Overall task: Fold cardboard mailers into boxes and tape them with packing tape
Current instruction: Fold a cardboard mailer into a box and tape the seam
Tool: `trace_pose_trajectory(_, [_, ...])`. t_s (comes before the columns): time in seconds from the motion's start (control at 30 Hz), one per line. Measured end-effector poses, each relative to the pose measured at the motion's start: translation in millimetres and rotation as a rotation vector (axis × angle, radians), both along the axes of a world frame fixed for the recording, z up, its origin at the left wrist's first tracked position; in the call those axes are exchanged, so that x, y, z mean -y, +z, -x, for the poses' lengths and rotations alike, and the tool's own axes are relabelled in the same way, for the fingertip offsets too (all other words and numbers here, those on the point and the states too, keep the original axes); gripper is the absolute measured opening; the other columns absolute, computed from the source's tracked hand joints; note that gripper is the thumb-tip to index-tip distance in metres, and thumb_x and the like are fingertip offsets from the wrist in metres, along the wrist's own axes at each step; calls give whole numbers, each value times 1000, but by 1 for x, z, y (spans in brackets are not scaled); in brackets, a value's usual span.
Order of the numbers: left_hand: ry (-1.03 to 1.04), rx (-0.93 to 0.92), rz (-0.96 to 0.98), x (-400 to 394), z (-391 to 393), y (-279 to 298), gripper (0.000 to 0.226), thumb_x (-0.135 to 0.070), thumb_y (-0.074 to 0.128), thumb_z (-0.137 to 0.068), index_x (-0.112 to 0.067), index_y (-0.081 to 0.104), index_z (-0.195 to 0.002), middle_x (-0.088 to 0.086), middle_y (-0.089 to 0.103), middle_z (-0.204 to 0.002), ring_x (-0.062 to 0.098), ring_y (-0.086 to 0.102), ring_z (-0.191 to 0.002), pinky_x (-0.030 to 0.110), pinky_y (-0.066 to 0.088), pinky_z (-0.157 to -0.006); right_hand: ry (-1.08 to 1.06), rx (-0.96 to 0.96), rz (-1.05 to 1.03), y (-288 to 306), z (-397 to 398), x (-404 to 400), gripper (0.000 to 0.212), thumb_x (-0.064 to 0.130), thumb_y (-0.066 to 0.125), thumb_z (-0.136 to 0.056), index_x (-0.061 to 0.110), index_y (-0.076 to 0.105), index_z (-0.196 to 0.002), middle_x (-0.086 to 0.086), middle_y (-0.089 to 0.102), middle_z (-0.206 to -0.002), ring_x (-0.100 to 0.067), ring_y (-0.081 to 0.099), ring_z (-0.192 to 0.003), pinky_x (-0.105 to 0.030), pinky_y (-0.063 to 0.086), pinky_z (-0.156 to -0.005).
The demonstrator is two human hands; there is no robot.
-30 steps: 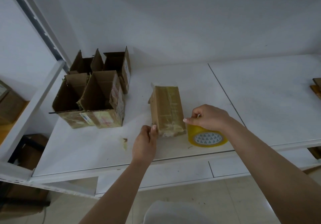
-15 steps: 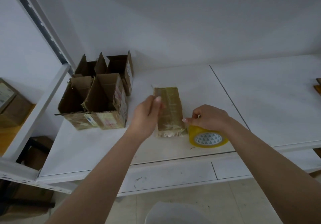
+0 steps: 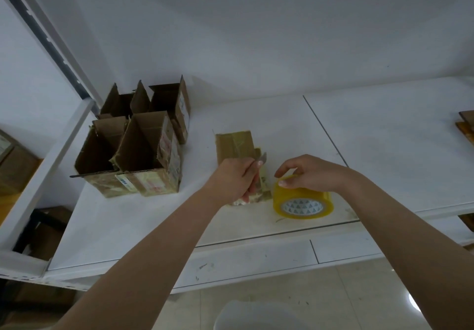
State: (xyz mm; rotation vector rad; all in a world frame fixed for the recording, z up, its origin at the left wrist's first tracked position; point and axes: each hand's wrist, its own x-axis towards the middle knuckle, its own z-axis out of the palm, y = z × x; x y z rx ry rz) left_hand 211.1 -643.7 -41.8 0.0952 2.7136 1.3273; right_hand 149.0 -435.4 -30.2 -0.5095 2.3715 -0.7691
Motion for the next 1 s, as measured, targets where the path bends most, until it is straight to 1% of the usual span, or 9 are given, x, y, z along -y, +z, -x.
trace_pose_trajectory(0.1, [-8,-21,9,0,-2,2,44,-35,38,-104,-12,53,-70,-2,62,-54,13,60,-39,23,49,-46,29,-173,-239,-3,4,0,38,60,63,-83,43,61,-116,9,58,-125,-12,55,-113,-36,46,-94])
trace_pose_trajectory(0.2, [-3,-16,26,0,-3,6,43,-33,38,-104,-8,55,-74,-1,61,-56,14,60,-41,28,52,-51,58,-229,-404,-4,8,1,49,71,56,-80,47,57,-123,12,51,-134,-14,51,-121,-36,42,-95])
trace_pose_trajectory(0.3, [-58,25,107,-3,-4,12,43,-36,37,-104,-13,55,-72,-3,62,-61,11,62,-48,28,52,-59,100,-205,-350,-3,9,-3,43,69,54,-82,50,60,-120,19,55,-133,-9,53,-120,-35,43,-98])
trace_pose_trajectory(0.47, [-254,74,518,-13,-3,25,46,-44,32,-101,-23,58,-68,-4,65,-73,13,63,-71,30,45,-69,108,-120,-193,2,4,-12,32,55,52,-92,39,69,-115,13,66,-122,-8,60,-107,-37,46,-99])
trace_pose_trajectory(0.63, [-309,109,738,-23,5,28,53,-49,28,-101,-14,65,-84,3,67,-84,16,62,-75,31,45,-69,69,-152,-162,-2,0,-12,30,53,52,-93,40,69,-114,18,65,-108,-8,59,-97,-36,47,-92])
trace_pose_trajectory(0.77, [-257,214,503,-21,8,30,45,-43,32,-103,-17,59,-77,-3,62,-70,15,61,-65,28,46,-64,47,-192,-189,-4,-3,-14,29,55,50,-93,43,70,-111,18,67,-101,-8,60,-95,-38,48,-92])
trace_pose_trajectory(0.87, [-177,237,313,-16,8,36,54,-50,27,-102,-20,65,-79,-8,52,-62,9,49,-59,22,35,-57,47,-187,-184,-5,-4,-14,28,54,49,-94,44,70,-111,16,69,-106,-7,61,-99,-39,46,-94])
trace_pose_trajectory(0.93, [-140,306,202,-13,7,38,60,-51,23,-103,-20,70,-81,-7,48,-62,6,44,-56,19,34,-54,37,-180,-175,-6,-4,-13,28,55,50,-93,44,69,-111,18,68,-107,-7,60,-99,-38,46,-94])
trace_pose_trajectory(1.0, [-179,331,185,-13,5,39,50,-41,30,-105,-19,69,-84,-6,51,-69,5,45,-59,13,35,-52,31,-182,-175,-7,-3,-12,29,56,51,-93,44,69,-111,22,65,-100,-7,59,-97,-35,45,-90])
